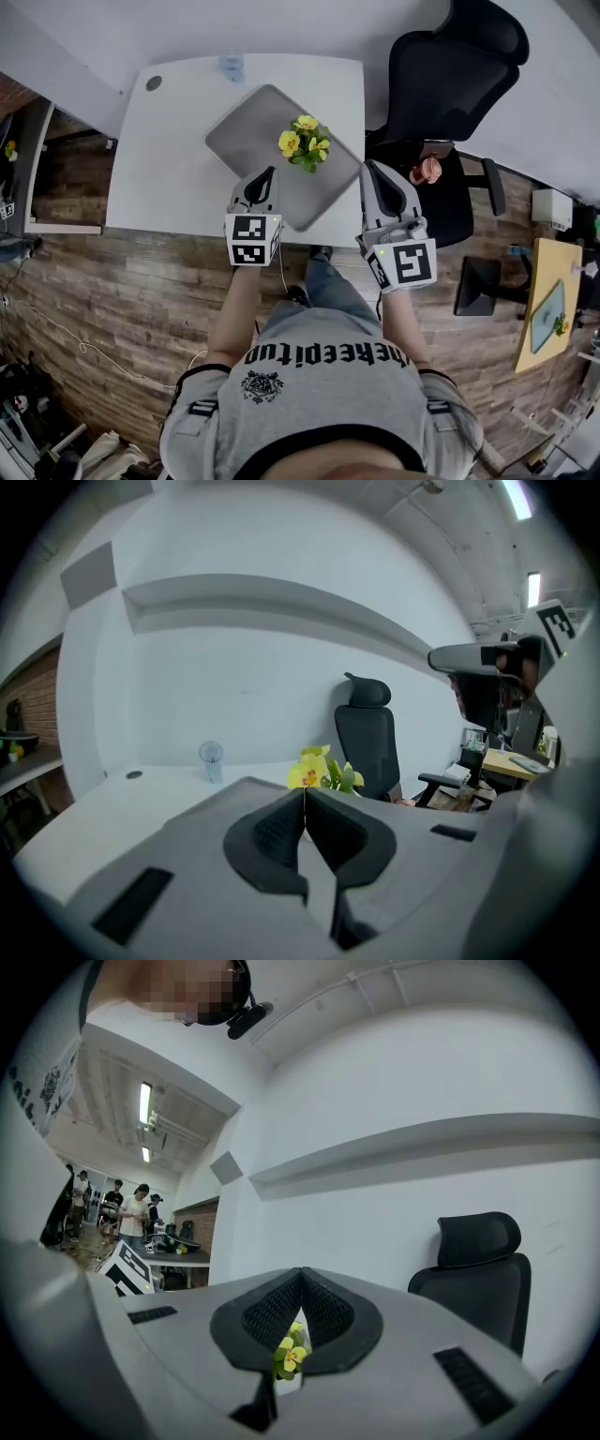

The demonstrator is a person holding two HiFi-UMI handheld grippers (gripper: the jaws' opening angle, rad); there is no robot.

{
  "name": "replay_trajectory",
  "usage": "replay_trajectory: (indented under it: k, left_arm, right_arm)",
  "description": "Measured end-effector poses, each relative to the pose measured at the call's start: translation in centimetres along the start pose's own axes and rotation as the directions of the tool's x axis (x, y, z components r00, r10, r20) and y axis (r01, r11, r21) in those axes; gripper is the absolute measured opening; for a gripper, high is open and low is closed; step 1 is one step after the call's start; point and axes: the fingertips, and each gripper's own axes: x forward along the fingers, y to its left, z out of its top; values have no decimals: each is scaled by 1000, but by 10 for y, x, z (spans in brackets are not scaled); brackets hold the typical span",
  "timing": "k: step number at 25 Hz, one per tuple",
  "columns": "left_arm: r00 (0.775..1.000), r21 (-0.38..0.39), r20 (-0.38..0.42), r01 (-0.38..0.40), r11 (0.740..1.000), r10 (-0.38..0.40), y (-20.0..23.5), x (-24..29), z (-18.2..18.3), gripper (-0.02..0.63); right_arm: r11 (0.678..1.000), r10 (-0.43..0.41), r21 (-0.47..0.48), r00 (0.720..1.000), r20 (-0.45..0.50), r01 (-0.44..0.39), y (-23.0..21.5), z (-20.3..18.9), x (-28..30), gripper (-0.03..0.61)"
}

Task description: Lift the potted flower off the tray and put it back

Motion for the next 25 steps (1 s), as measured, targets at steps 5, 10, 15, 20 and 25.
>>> replay_trajectory:
  k: [5,10,15,20,25]
  left_arm:
    - [997,-11,76,-31,999,31,6,-33,28,5]
    - [986,-18,153,-66,998,68,12,-67,53,5]
    - [971,-13,217,-104,994,104,16,-98,73,5]
    - [950,-14,284,-128,992,126,15,-134,94,5]
    - [923,-19,355,-152,988,149,11,-168,113,5]
  right_arm:
    - [1000,6,-4,1000,23,-6,8,13,-4,3]
    - [1000,21,0,999,34,-21,18,21,-9,3]
    - [999,39,-6,998,54,-39,30,31,-16,3]
    - [999,48,-15,996,73,-47,42,43,-29,3]
    - [999,45,-25,994,98,-43,49,54,-45,3]
